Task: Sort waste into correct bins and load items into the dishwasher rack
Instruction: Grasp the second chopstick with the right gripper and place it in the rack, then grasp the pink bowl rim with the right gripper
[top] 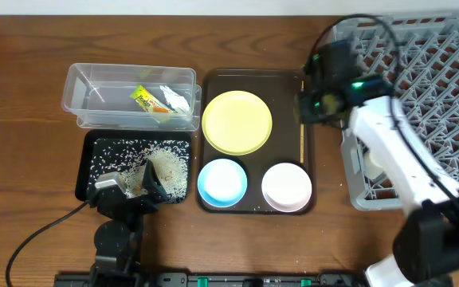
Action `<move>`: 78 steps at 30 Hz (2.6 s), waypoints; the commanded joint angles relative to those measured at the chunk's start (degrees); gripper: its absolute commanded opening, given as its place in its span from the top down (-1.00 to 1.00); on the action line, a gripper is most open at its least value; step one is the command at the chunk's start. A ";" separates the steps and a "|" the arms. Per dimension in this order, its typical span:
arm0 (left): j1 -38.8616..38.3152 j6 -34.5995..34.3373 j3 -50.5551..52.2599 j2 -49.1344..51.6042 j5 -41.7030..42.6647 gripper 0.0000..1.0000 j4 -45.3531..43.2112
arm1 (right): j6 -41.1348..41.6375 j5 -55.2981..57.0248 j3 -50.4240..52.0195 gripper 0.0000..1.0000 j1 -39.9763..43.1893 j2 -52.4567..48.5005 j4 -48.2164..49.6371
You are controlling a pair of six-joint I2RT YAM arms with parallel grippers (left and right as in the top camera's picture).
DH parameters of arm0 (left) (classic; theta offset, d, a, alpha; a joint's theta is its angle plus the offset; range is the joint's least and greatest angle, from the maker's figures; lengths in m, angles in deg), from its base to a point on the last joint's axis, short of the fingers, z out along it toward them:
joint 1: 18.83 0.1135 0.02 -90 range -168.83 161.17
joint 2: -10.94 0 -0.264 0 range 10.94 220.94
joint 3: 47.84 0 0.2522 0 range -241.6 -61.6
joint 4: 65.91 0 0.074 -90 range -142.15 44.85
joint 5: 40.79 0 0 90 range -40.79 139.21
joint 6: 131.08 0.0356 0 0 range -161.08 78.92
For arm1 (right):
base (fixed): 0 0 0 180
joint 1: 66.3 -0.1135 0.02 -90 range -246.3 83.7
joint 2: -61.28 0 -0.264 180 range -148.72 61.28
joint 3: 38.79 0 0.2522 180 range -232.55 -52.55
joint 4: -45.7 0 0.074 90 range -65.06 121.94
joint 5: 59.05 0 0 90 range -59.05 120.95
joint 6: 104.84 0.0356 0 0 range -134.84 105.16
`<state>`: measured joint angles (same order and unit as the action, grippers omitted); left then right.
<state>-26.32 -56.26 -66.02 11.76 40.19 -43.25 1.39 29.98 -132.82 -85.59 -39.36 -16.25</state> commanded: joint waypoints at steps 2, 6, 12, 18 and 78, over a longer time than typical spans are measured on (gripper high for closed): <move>0.35 -0.09 1.57 -0.17 -0.50 -0.83 0.39 | 11.13 12.00 2.82 0.08 -1.79 -6.51 2.19; 0.35 -0.09 1.57 -0.17 -0.50 -0.84 0.39 | 12.63 10.54 2.82 0.10 -1.73 -12.37 4.63; 0.35 -0.09 1.57 -0.17 -0.50 -0.83 0.39 | 11.93 7.72 2.82 0.49 -1.75 -17.59 5.73; 0.35 -0.09 1.57 -0.17 -0.50 -0.83 0.39 | 11.82 6.45 2.73 0.77 -1.77 -18.08 5.35; 0.35 -0.09 1.57 -0.17 -0.50 -0.83 0.39 | -1.66 2.23 10.84 0.04 -4.61 4.00 -17.44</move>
<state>-26.32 -56.26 -66.02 11.76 40.19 -43.25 -2.59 28.47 -126.13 -89.96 -35.03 -34.96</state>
